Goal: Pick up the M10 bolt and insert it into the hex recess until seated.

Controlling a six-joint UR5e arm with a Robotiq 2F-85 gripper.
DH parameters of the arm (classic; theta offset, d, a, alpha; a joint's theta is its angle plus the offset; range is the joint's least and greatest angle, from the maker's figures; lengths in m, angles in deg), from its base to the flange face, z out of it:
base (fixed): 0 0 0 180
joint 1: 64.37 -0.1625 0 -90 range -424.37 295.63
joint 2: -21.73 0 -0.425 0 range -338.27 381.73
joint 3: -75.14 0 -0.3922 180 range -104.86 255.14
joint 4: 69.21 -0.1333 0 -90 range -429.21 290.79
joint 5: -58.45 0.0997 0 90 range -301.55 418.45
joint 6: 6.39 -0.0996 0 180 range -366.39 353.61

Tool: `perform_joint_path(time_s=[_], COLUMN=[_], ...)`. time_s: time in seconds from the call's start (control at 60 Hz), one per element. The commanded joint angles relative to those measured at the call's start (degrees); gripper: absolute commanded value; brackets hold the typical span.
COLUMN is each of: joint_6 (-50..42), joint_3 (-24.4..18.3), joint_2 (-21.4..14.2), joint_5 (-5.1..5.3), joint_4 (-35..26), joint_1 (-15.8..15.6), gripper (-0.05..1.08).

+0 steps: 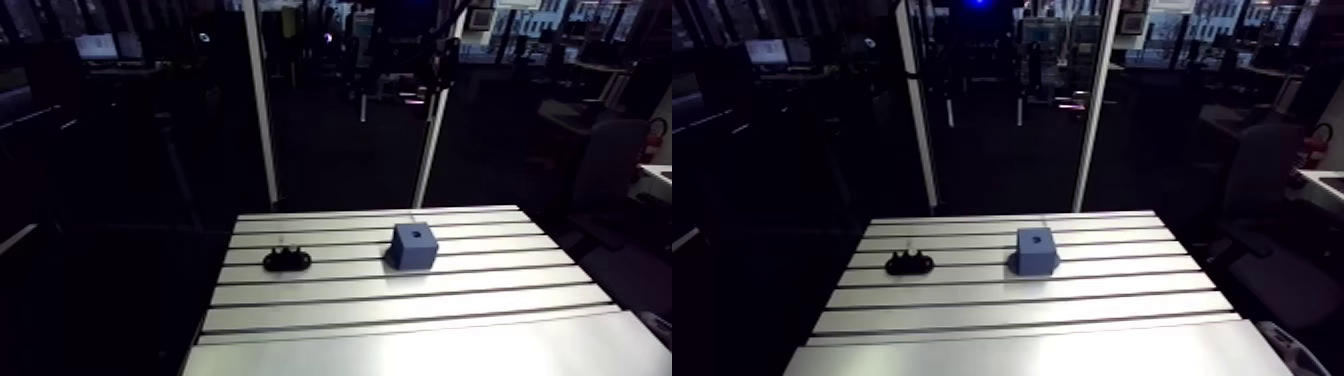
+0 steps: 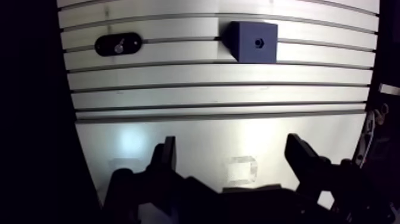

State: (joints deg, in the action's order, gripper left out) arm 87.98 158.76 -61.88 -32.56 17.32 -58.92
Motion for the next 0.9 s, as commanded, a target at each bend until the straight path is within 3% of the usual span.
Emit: perform_joint_path(time_s=[0.017,0.25,0.45,0.9], joint_6=[-1.6,-5.3,-8.3,-11.3], joint_3=[0.3,1.4,5.9,13.5], joint_2=[-0.3,0.2,1.1,6.5], joint_5=[-0.07,-0.34,-0.7,-0.88], joint_4=[0.6,5.0,12.8,27.7], joint_1=[-1.4,-4.8,-7.6,-13.1], gripper=[0.0,0.01,0.01,0.01])
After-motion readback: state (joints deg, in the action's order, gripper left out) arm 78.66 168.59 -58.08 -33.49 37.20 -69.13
